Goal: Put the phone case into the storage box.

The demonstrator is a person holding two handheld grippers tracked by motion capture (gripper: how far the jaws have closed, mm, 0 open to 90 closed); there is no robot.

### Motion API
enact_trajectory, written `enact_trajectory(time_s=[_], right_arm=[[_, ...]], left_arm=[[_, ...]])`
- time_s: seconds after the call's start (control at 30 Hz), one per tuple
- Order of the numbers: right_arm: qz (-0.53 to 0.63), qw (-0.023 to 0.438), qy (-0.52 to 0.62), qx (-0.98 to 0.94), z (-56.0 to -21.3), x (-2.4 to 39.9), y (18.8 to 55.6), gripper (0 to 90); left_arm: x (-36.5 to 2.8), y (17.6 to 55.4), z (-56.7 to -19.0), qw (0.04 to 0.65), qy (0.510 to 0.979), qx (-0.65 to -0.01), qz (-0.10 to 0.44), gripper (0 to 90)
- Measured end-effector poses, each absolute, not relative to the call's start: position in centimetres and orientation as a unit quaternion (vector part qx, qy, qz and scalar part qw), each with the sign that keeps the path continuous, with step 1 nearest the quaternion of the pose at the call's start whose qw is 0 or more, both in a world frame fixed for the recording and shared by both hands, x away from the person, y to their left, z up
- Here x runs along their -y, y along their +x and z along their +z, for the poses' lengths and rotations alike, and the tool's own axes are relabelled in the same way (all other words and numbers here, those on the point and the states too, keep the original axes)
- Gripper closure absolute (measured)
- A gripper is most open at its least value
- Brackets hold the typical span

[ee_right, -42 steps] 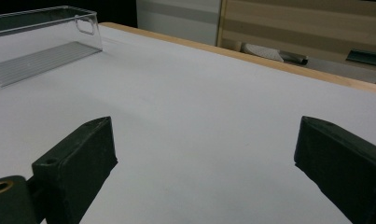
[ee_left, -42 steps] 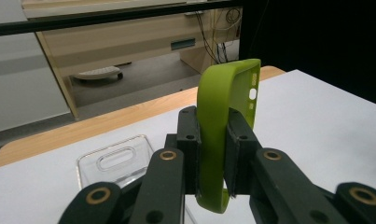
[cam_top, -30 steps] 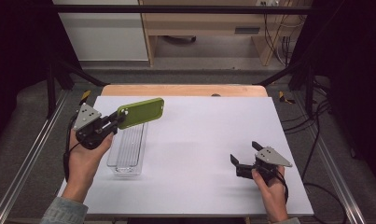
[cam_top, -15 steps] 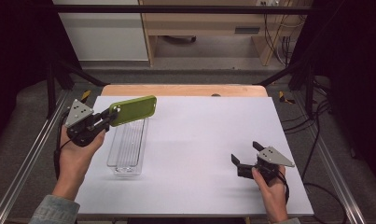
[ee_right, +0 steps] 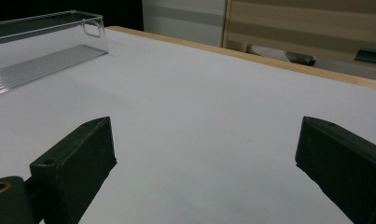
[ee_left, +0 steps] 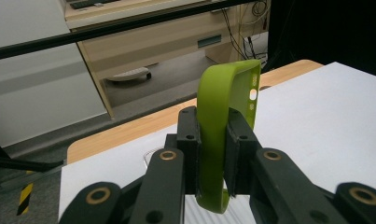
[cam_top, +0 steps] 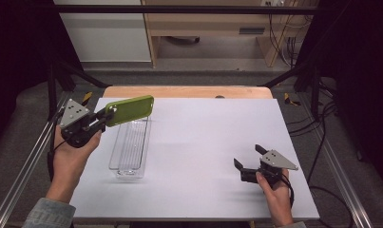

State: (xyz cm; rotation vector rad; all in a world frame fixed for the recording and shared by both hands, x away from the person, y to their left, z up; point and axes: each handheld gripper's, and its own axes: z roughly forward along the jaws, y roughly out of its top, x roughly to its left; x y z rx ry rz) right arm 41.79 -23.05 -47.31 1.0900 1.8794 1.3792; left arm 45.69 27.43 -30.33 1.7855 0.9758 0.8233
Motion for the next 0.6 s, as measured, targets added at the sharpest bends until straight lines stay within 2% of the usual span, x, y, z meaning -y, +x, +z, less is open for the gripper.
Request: enact_trajectory(time_s=[0.6], right_arm=[[0.518,0.276,0.401,-0.703,-47.5,22.9,41.8,4.8]], left_arm=[[-29.0,45.7,-30.1,0.428,0.733,-0.394,0.353,78.4]])
